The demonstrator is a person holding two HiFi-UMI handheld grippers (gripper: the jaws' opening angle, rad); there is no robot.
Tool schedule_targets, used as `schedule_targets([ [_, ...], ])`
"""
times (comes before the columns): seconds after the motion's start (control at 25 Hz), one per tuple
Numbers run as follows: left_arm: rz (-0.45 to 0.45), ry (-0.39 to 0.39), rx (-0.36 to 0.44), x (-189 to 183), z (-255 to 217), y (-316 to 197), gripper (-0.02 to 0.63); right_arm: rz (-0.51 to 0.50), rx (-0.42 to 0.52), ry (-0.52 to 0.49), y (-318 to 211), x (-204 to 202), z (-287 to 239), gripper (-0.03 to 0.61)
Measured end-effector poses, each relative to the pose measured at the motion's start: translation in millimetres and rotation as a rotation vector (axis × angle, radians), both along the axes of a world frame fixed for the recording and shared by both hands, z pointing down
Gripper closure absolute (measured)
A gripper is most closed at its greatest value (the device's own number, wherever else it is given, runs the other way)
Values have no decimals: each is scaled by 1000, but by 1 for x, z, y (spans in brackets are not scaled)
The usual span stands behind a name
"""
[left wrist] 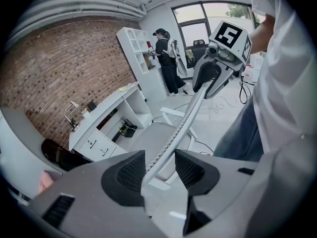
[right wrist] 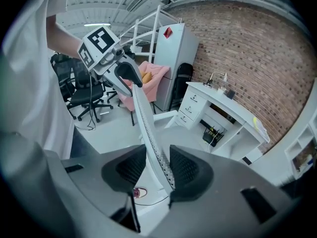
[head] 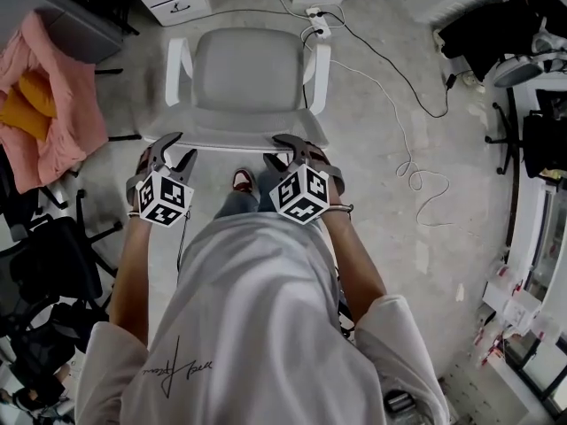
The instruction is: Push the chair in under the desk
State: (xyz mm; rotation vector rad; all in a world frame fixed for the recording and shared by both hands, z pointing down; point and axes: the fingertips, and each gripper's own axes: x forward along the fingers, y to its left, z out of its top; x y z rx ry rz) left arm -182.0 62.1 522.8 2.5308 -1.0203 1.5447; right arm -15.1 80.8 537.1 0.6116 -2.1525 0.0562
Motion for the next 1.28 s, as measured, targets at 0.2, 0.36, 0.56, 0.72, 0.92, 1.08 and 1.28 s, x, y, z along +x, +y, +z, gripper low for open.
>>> schedule_targets([
  [0.2, -9, -1, 6, 6, 1, -10, 440, -18, -1, 0, -13, 6, 0, 413],
  [0.36, -19, -4, 13, 11, 0, -14, 440, -30, 2, 0, -19, 11, 0, 413],
  [0.56, -29, -3, 13, 19, -1, -21, 440, -42, 6, 2, -28, 20, -1, 411],
  [0.72, -31, -1, 14, 27, 0, -27, 440, -48, 9, 4, -37, 28, 0, 411],
  [0.92, -39, -1, 6, 37, 2, -37, 434, -58, 16, 5, -50, 38, 3, 408],
  [1.08, -45, 0, 14, 45, 2, -41, 433, -76, 25, 4, -56, 46, 3, 408],
  [1.28, -74, -5, 24, 56, 2, -46, 433, -98, 37, 1, -65, 57, 3, 408],
])
